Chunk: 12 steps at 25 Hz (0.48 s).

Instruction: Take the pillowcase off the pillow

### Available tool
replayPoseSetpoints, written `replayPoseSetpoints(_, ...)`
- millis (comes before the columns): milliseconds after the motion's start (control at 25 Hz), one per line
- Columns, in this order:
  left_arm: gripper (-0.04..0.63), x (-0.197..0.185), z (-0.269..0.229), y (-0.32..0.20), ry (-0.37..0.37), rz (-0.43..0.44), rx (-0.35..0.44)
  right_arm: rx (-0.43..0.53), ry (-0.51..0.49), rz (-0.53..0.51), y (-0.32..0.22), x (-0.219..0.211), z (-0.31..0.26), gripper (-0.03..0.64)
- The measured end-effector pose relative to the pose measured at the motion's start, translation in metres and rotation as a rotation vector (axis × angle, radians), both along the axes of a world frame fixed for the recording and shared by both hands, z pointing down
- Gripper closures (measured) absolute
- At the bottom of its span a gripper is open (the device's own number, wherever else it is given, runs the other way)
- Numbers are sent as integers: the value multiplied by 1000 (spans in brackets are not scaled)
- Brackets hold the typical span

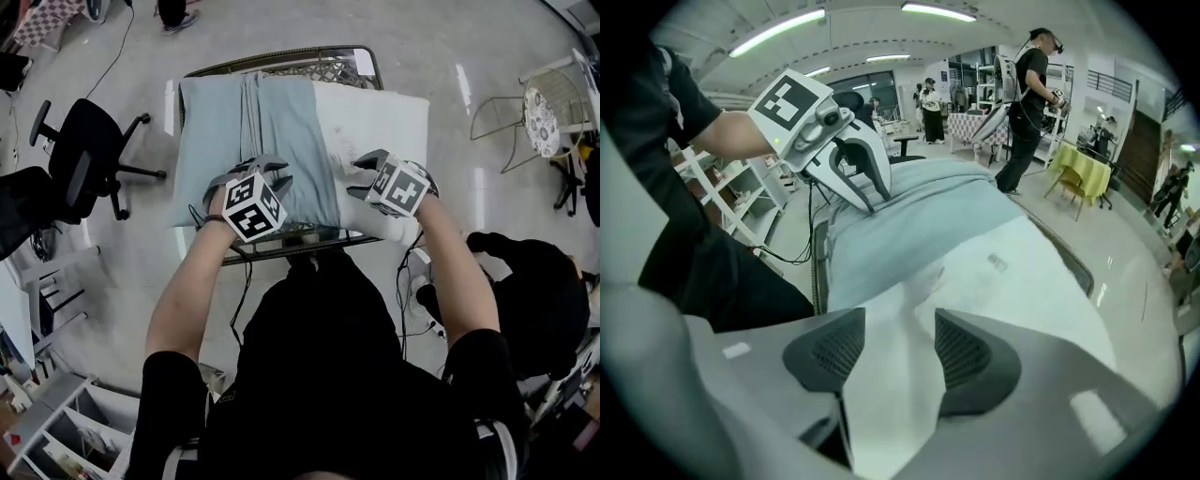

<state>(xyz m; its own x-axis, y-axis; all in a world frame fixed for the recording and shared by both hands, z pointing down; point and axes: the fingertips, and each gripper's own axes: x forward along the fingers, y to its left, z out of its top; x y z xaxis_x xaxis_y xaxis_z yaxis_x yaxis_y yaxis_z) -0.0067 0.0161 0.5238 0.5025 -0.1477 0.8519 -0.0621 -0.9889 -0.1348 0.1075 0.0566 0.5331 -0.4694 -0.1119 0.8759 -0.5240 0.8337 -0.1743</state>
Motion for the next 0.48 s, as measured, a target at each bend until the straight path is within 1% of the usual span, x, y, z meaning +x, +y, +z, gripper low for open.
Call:
replayPoseSetpoints(80, 486, -7, 9, 28, -2, -6, -24, -20, -5, 4, 28, -8, 6, 365)
replayPoseSetpoints(160, 468, -15, 19, 49, -8, -30, -47, -32, 4, 0, 51, -12, 14, 354)
replayPoseSetpoints(240, 457, -21, 28, 66, -12, -60, -63, -27, 23, -12, 70, -14, 24, 342)
replayPoseSetpoints(280, 450, -22, 32, 71, -14, -74, -59, -16, 33, -17, 77, -14, 29, 333)
replayPoseSetpoints(320, 433, -23, 35, 74, -19, -88, -43, 1, 43, -19, 83, -14, 34, 317)
replayPoseSetpoints(400, 413, -23, 43, 75, -36, -108, 20, 59, 74, -12, 91, -16, 45, 267)
replayPoseSetpoints(440, 413, -23, 47, 73, -48, -113, 60, 104, 110, -12, 93, -16, 54, 246)
replayPoseSetpoints(480, 413, -23, 53, 71, -62, -116, 102, 164, 168, -22, 92, -15, 65, 225)
